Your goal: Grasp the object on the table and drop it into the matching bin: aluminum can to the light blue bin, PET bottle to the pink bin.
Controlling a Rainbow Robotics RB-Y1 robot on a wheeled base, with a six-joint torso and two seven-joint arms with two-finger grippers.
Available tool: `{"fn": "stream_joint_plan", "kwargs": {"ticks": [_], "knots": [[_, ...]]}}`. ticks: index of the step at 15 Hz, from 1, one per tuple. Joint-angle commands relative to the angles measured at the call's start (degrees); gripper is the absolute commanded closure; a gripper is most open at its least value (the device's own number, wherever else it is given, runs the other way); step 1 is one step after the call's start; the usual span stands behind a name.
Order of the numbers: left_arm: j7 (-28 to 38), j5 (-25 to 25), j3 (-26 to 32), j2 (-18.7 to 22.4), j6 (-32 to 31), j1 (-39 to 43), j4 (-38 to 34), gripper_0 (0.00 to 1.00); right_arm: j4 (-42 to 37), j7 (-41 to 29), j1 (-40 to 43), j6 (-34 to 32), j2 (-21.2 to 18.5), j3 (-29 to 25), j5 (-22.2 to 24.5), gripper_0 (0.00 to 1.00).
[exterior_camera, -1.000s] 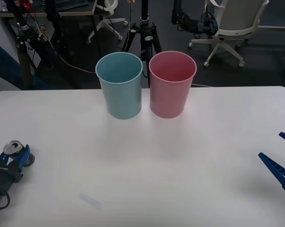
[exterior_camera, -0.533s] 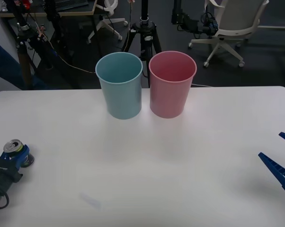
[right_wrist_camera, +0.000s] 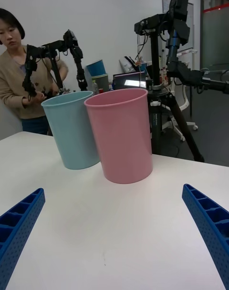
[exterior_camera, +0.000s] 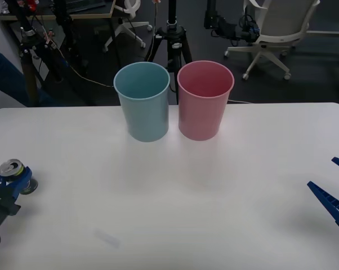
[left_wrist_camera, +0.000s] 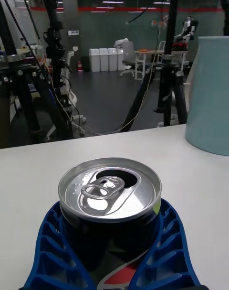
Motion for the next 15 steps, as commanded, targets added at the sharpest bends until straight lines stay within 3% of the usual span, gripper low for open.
{"fn": "stream_joint_plan", "kwargs": {"ticks": [1,7,15], "knots": [[4.85,-0.02,-2.88,2.56,3.83,3.58,-10.47,1.00,0.00,0.00,0.00,0.00,0.00,0.00,0.00,0.00],[8.28,0.25,-5.69,10.30,10.16,4.98,-24.45,1.00,0.00,0.00,0.00,0.00,0.00,0.00,0.00,0.00],[29.98,0.25,-8.06,23.92,18.94,3.58,-39.30,1.00,0.00,0.00,0.00,0.00,0.00,0.00,0.00,0.00]]}}
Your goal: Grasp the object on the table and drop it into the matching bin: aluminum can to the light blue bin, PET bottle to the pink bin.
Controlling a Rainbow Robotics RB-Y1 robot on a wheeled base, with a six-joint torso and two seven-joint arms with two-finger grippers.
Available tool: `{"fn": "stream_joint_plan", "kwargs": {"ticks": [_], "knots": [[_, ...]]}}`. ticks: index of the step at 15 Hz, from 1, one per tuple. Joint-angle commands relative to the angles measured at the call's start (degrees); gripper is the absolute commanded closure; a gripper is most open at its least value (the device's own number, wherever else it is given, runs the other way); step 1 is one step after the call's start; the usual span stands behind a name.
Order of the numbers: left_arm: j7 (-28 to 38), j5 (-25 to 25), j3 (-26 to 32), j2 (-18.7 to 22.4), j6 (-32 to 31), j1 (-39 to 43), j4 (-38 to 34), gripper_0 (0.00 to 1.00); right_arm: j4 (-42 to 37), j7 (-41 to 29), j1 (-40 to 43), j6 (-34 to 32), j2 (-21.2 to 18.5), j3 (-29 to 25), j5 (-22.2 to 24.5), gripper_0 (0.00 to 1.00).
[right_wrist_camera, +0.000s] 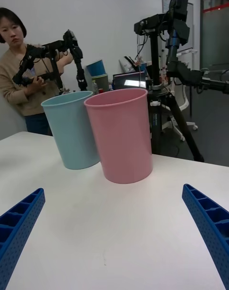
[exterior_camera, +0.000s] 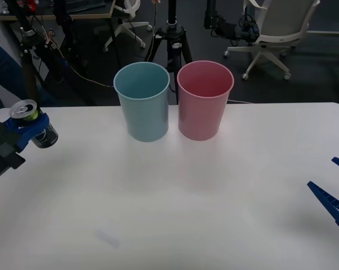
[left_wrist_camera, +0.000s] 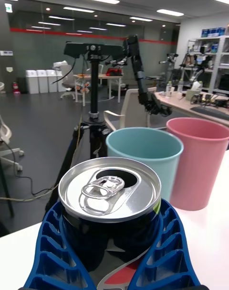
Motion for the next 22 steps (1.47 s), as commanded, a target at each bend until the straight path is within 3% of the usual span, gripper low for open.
{"fn": "stream_joint_plan", "kwargs": {"ticks": [1,4,6,11,15,17,22], "knots": [[5.81,0.01,-0.01,5.32,0.77,-2.45,-2.00,1.00,0.00,0.00,0.00,0.00,0.00,0.00,0.00,0.00],[9.50,-1.22,-0.09,7.08,1.48,-5.17,-2.00,1.00,0.00,0.00,0.00,0.00,0.00,0.00,0.00,0.00],[12.58,-5.00,-0.53,7.08,1.83,-7.19,-2.00,1.00,0.00,0.00,0.00,0.00,0.00,0.00,0.00,0.00],[20.84,-6.32,-14.24,11.21,6.75,-23.02,-0.86,0.99,0.00,0.00,0.00,0.00,0.00,0.00,0.00,0.00],[20.58,-4.30,-25.41,11.82,6.84,-38.84,7.93,0.99,0.00,0.00,0.00,0.00,0.00,0.00,0.00,0.00],[20.40,-3.16,-30.59,11.12,6.84,-45.43,12.15,0.99,0.00,0.00,0.00,0.00,0.00,0.00,0.00,0.00],[19.79,-8.43,-35.25,1.98,6.75,-56.06,23.93,0.99,0.00,0.00,0.00,0.00,0.00,0.00,0.00,0.00]]}}
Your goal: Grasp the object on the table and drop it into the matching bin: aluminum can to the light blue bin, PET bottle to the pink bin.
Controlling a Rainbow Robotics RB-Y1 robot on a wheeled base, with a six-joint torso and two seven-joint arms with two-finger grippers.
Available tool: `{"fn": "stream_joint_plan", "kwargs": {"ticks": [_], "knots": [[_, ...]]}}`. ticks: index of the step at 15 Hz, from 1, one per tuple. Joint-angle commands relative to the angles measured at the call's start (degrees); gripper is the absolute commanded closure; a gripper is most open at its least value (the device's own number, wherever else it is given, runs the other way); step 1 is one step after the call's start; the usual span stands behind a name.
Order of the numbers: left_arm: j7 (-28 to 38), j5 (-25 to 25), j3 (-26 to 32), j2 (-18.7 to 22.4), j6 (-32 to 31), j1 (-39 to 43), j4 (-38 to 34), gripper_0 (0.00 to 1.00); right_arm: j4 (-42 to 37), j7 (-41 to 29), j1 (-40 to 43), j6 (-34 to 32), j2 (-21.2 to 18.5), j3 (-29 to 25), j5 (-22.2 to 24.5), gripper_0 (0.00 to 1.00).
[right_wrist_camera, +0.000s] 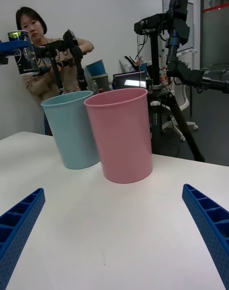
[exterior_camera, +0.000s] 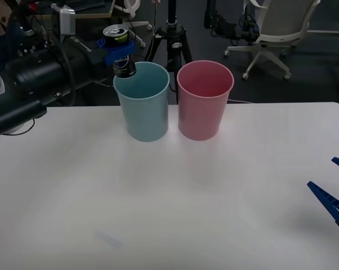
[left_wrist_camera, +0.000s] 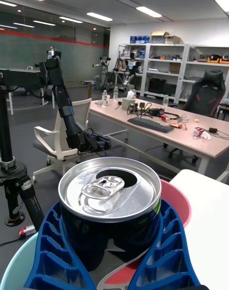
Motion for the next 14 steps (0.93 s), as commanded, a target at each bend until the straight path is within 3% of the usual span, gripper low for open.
{"fn": "stream_joint_plan", "kwargs": {"ticks": [1,6,14], "knots": [[-0.50,-4.46,-0.50,-5.19,-0.03,-3.97,6.12,0.99,0.00,0.00,0.00,0.00,0.00,0.00,0.00,0.00],[-2.17,-10.70,-0.42,-12.22,-0.82,-9.07,16.58,0.95,0.00,0.00,0.00,0.00,0.00,0.00,0.00,0.00],[-3.22,-14.56,-0.42,-16.09,-0.20,-9.51,19.66,0.95,0.00,0.00,0.00,0.00,0.00,0.00,0.00,0.00]]}}
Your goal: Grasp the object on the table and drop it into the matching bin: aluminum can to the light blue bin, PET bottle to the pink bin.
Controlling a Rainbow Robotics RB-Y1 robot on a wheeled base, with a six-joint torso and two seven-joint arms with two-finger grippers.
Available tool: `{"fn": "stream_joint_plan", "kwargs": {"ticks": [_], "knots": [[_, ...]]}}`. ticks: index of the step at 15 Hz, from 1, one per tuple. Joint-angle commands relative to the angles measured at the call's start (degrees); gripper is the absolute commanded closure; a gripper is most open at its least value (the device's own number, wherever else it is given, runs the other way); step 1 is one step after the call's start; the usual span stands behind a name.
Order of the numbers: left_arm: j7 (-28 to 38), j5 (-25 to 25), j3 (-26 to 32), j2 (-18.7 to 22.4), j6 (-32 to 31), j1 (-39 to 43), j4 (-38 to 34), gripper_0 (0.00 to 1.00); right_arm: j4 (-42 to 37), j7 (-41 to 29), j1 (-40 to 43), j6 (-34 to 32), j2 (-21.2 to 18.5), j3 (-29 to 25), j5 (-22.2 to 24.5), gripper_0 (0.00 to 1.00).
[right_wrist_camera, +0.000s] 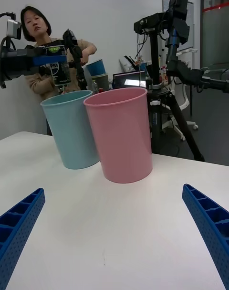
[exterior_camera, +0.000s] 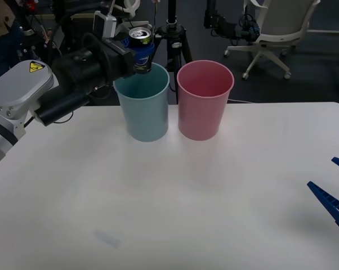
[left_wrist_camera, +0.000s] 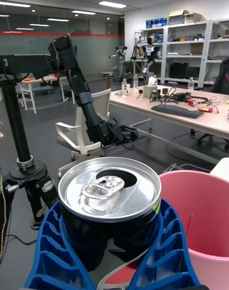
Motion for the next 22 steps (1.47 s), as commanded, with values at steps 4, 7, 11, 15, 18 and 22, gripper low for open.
{"fn": "stream_joint_plan", "kwargs": {"ticks": [4,7,11,15,18,22], "knots": [[-0.01,0.06,0.05,-0.45,0.45,0.02,0.30,0.10,0.00,0.00,0.00,0.00,0.00,0.00,0.00,0.00],[-0.19,0.85,-0.04,-0.45,0.45,0.02,0.21,0.00,0.00,0.00,0.00,0.00,0.00,0.00,0.00,0.00],[-0.10,2.00,-0.04,-0.54,0.36,0.02,0.21,0.00,0.00,0.00,0.00,0.00,0.00,0.00,0.00,0.00],[-0.01,2.61,-0.04,-0.54,0.36,0.02,0.21,0.00,0.00,0.00,0.00,0.00,0.00,0.00,0.00,0.00],[-0.72,5.42,0.05,1.22,-2.45,0.29,0.21,0.00,0.00,0.00,0.00,0.00,0.00,0.00,0.00,0.00],[-2.38,11.31,0.23,6.76,-4.38,3.63,-4.01,0.00,0.00,0.00,0.00,0.00,0.00,0.00,0.00,0.00]]}}
